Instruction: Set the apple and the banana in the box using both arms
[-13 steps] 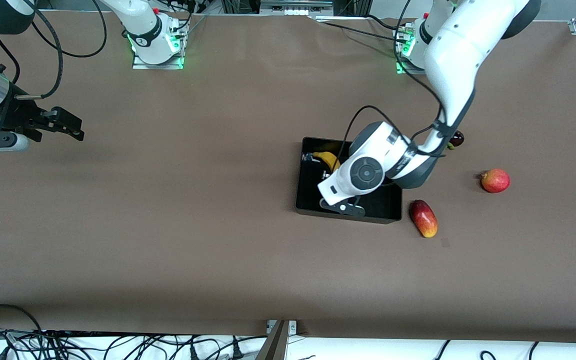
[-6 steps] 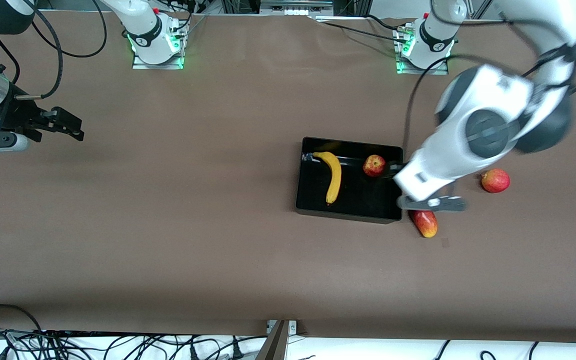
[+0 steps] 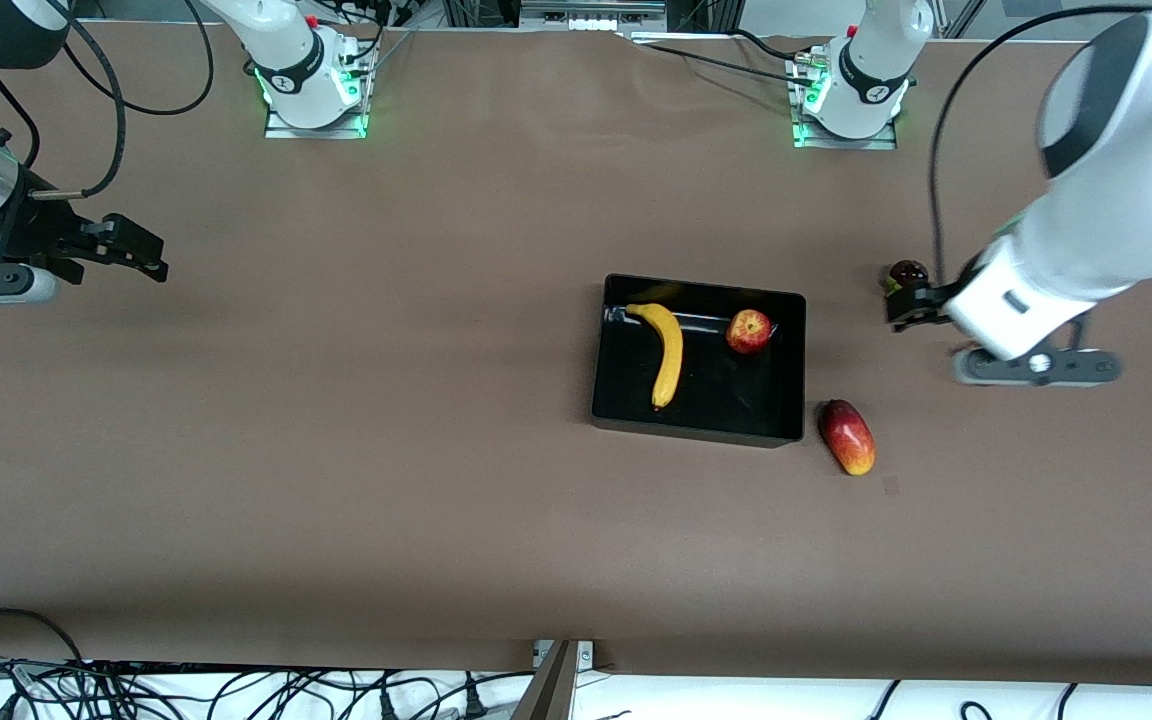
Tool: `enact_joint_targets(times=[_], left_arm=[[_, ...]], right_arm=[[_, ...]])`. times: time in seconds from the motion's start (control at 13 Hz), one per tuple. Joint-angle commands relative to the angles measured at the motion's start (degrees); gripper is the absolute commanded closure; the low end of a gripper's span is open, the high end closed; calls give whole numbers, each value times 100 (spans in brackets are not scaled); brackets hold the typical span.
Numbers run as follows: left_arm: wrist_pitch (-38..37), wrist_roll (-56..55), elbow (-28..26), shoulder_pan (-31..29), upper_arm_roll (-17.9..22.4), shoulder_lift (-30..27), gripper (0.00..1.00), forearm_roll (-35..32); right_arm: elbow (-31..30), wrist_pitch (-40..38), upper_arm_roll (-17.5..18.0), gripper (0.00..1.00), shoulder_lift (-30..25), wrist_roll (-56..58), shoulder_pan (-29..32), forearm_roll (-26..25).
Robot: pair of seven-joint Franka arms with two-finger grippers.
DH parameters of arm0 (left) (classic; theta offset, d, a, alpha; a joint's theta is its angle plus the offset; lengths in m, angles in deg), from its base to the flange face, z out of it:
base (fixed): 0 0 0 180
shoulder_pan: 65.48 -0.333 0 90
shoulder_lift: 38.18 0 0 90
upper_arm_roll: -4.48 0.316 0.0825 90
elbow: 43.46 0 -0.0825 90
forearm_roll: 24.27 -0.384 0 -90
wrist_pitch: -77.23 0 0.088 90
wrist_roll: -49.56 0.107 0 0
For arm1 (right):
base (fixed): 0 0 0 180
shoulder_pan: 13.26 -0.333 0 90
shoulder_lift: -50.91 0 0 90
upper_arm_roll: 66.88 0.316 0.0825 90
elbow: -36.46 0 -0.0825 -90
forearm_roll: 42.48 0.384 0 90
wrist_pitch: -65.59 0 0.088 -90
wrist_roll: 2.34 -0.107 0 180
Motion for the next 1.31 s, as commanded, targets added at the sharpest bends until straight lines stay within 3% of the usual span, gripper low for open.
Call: enact_joint_targets(times=[0.0, 0.23, 1.23], left_arm=[[474, 501, -1286, 292, 941, -1108, 0, 343], [1010, 528, -2219, 152, 1022, -1839, 0, 334], [669, 863, -2019, 81, 1005, -1595, 0, 527]], right_arm=[[85, -30, 43, 0, 24, -54, 50, 11], [85, -30, 43, 0, 15, -62, 41, 11], [85, -30, 43, 0, 24, -62, 50, 11]])
